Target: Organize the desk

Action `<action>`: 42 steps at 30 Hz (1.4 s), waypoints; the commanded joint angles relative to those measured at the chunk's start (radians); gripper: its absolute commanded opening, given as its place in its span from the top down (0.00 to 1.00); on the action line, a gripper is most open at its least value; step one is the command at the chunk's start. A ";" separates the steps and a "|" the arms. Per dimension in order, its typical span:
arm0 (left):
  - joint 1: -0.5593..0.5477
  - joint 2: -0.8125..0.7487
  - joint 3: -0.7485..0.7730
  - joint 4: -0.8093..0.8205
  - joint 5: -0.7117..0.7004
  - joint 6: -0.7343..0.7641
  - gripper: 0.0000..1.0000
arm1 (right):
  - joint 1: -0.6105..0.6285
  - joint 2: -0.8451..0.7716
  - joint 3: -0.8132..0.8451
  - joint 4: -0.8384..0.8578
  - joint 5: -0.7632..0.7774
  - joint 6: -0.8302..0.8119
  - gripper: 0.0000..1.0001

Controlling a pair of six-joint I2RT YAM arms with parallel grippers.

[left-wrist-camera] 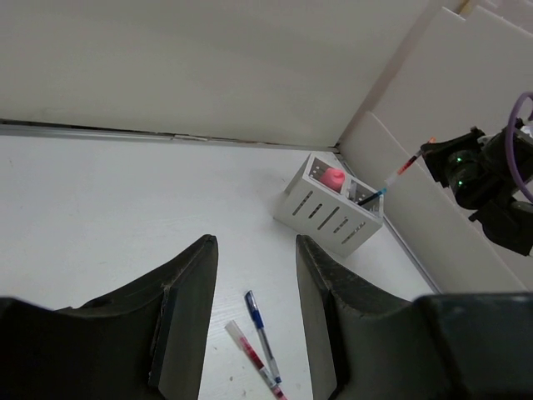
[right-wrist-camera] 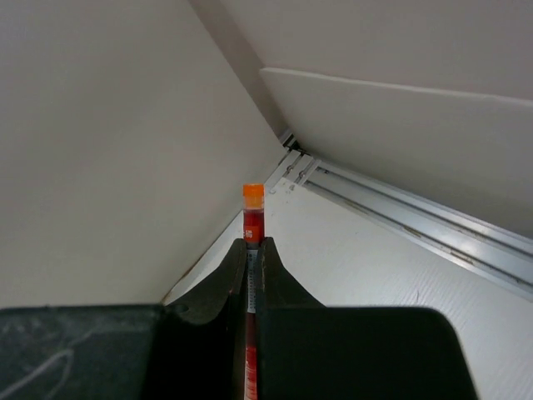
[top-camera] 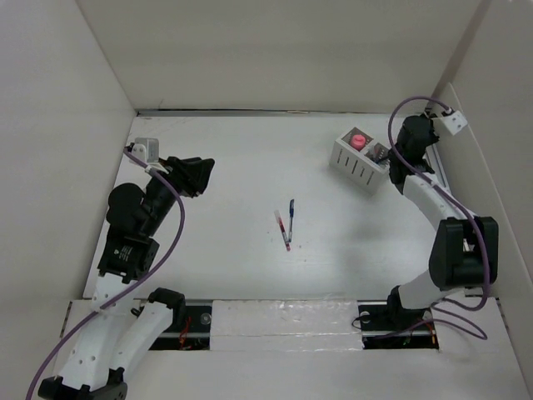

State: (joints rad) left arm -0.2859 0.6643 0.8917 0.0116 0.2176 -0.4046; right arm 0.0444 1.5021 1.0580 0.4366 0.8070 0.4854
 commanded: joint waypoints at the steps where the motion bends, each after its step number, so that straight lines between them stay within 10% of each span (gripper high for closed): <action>1: 0.005 -0.011 0.004 0.053 0.016 -0.003 0.62 | 0.000 0.058 0.077 0.127 0.038 -0.102 1.00; 21: 0.005 0.001 0.004 0.056 0.022 -0.003 0.62 | 0.163 0.222 0.065 0.175 0.219 -0.258 0.88; 26: 0.005 0.007 0.004 0.053 0.016 -0.005 0.61 | 0.198 0.199 0.048 0.145 0.270 -0.234 0.33; 30: 0.005 0.011 0.003 0.057 0.023 -0.005 0.61 | 0.207 0.101 0.040 0.082 0.172 -0.205 0.25; 33: 0.005 0.014 0.004 0.051 0.014 -0.005 0.61 | 0.207 0.002 0.048 0.004 -0.004 -0.163 0.31; 39: 0.005 0.017 0.006 0.051 0.012 -0.003 0.61 | 0.307 -0.089 0.020 -0.091 -0.389 -0.051 0.98; 42: 0.005 0.009 0.001 0.054 0.017 -0.003 0.61 | 0.412 -0.068 -0.027 -0.098 -0.492 -0.002 1.00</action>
State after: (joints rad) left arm -0.2859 0.6834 0.8917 0.0113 0.2283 -0.4049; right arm 0.3672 1.4002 1.0821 0.4053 0.5327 0.4049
